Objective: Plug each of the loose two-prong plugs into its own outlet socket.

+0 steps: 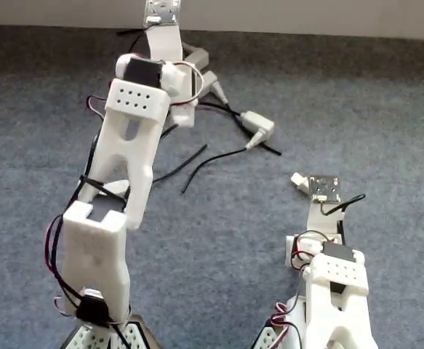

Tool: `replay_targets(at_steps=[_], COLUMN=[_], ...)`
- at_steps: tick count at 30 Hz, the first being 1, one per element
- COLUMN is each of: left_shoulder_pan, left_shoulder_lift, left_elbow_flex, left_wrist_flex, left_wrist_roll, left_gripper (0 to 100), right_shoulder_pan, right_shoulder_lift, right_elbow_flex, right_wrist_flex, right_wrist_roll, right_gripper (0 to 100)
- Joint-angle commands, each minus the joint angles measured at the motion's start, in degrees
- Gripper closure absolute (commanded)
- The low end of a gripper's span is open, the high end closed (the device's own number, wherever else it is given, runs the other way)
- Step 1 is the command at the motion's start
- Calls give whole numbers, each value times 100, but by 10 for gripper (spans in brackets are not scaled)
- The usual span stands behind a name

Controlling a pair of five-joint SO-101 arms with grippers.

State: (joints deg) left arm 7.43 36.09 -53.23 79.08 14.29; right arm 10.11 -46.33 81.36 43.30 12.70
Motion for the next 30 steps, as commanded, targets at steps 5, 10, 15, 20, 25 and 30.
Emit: replay_targets(at_steps=[5, 10, 15, 20, 25, 30], left_shoulder_pan=[22, -119, -251, -136, -48, -180], left_shoulder_lift=[2484, 3415, 3996, 3987, 3749, 3134], left_elbow_flex=[-3556, -3741, -3336, -3002, -3125, -4224], left_wrist_flex=[-334, -1134, -1732, -1363, -79, 703], left_wrist_roll=[-932, -985, -976, -1521, -1996, -2013], left_gripper=[994, 994, 991, 921, 699, 684], right_shoulder_pan=[40, 40, 40, 40, 31, 31], right_shoulder_lift=[-48, -48, -48, -48, -48, -48], right_elbow_flex=[13, 13, 4, 4, 4, 4], right_wrist_flex=[-163, -163, -171, -171, -171, -171], right_wrist_roll=[-44, -44, -44, -35, -26, -26], right_gripper=[992, 992, 992, 992, 992, 992])
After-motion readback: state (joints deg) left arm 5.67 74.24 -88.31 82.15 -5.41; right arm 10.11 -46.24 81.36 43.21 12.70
